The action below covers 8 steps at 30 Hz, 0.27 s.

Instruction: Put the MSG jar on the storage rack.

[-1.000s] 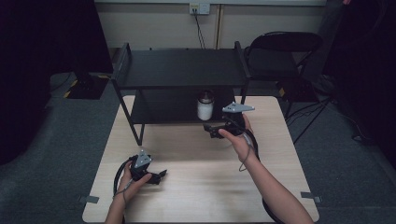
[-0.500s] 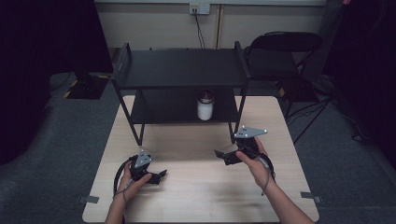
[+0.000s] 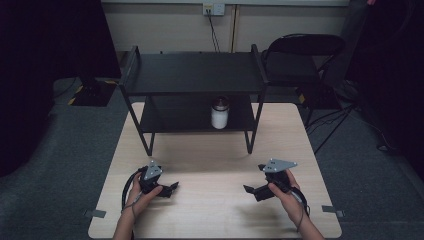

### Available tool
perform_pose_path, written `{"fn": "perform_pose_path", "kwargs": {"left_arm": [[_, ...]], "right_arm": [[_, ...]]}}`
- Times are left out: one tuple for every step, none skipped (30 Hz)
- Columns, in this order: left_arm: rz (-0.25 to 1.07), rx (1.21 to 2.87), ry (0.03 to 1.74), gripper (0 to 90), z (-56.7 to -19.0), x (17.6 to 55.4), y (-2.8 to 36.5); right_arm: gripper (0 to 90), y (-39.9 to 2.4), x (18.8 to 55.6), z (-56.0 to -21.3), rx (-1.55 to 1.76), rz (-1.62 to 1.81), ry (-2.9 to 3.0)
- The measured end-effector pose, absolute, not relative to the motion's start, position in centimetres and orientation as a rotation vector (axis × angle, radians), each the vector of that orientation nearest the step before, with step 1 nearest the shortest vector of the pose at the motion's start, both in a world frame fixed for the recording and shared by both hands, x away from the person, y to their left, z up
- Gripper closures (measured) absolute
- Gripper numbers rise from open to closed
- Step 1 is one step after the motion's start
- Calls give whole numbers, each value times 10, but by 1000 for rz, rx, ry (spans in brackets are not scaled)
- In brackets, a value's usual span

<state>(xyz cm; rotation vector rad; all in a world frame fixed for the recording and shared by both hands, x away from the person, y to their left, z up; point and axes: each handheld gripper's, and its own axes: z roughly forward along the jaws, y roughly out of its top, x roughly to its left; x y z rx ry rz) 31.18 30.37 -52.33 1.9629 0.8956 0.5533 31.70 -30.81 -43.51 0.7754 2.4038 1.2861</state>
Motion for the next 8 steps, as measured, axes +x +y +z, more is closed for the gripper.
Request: {"fn": "perform_pose_path", "kwargs": {"left_arm": [[555,1967,894,0,-523,312,304],[555,1968,893,0,-523,312,304],[555,1967,894,0,-523,312,304],[555,1967,894,0,-523,312,304],[555,1967,894,0,-523,312,304],[553,1959,898,0,-524,311,303],[556,1967,894,0,-523,312,304],[555,1962,897,0,-523,312,303]], "right_arm": [[0,-311,315,-439,785,1291,2403],[0,-314,314,-442,796,1301,2400],[0,-316,313,-445,803,1306,2400],[0,-319,311,-449,808,1308,2400],[0,-321,309,-453,820,1309,2394],[0,-322,308,-456,831,1311,2388],[0,-324,308,-459,834,1312,2394],[0,-325,308,-461,839,1307,2394]]}}
